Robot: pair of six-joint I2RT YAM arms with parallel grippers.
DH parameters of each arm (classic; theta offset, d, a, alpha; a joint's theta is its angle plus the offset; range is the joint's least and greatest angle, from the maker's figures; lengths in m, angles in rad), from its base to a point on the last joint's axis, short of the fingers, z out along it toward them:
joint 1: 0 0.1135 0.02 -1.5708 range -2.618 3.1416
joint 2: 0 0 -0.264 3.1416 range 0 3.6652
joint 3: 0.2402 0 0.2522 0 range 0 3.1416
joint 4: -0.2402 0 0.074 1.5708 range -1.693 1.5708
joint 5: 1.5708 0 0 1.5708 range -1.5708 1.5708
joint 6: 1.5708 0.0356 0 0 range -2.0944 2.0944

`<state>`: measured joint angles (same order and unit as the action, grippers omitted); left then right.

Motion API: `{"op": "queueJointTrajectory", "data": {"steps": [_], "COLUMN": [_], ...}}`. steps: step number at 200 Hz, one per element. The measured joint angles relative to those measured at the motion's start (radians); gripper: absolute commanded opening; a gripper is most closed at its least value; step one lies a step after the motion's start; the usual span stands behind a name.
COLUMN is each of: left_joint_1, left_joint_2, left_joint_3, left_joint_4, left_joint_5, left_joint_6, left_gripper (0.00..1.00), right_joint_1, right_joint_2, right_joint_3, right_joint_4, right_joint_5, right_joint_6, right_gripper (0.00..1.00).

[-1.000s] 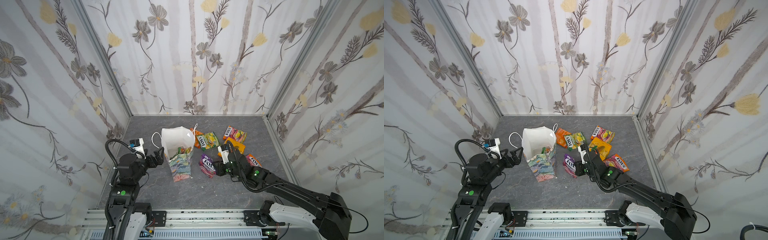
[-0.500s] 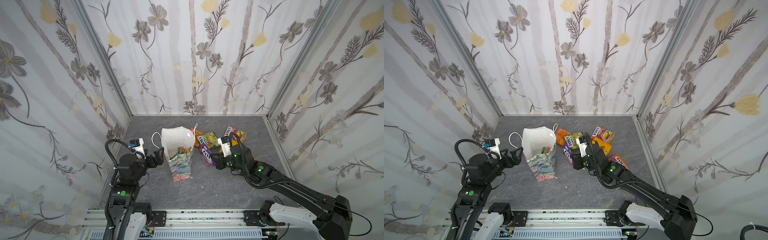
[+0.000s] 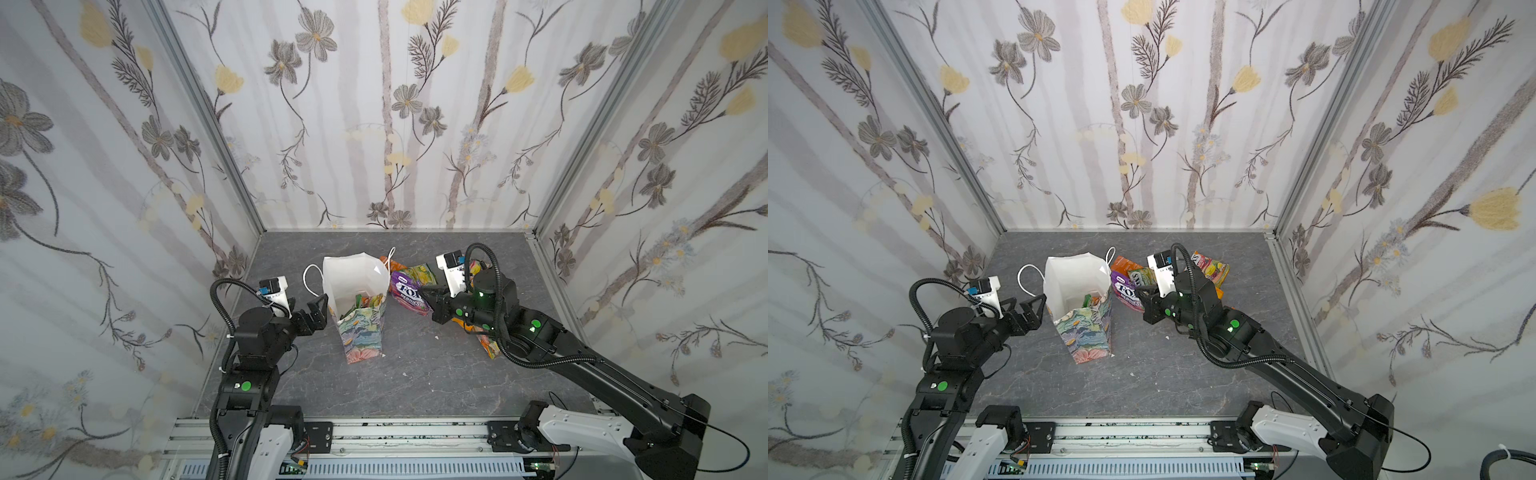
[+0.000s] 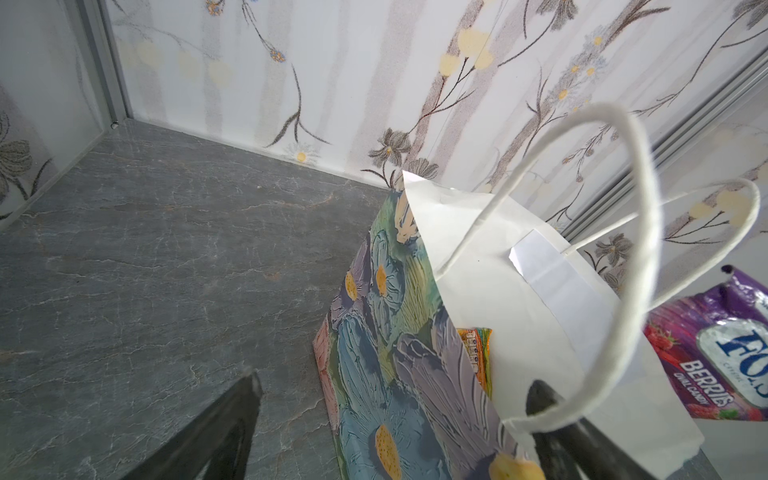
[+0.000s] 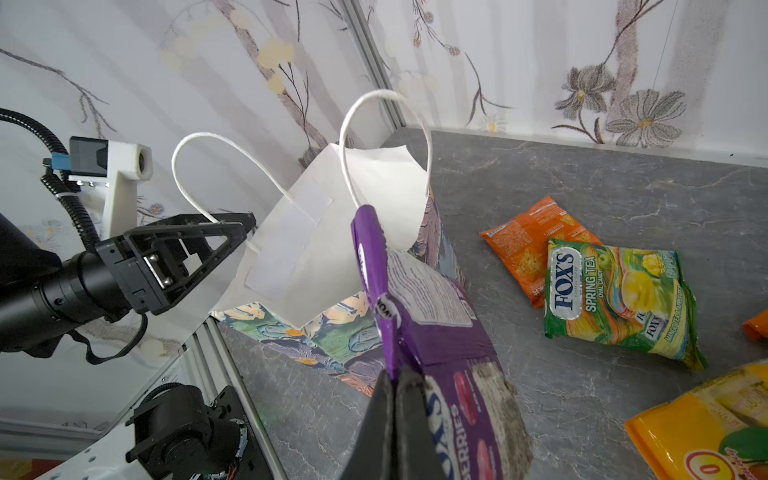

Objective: Place the snacks into the paper bag
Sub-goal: 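Lift the purple packet with the right gripper toward the bag, then carry the purple packet with the right gripper over the bag opening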

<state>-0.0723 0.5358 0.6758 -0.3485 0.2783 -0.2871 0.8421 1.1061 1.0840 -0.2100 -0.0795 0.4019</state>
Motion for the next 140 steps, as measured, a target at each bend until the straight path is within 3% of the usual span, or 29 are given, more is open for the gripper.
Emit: {"op": "queueJointTrajectory", "data": {"steps": [140], "left_joint_1": [0.000], "left_joint_2": [-0.003], "left_joint_3": [0.000], "left_joint_4": [0.000], "left_joint_5": [0.000], "left_joint_6": [0.000], "left_gripper": [1.00], "right_joint_1": [-0.002], "right_joint_2": [0.129], "right_joint_3": [0.410], "right_joint_4": [-0.125], "right_joint_5": [-0.017], "right_joint_6": [-0.120], "right_gripper": [0.00]}}
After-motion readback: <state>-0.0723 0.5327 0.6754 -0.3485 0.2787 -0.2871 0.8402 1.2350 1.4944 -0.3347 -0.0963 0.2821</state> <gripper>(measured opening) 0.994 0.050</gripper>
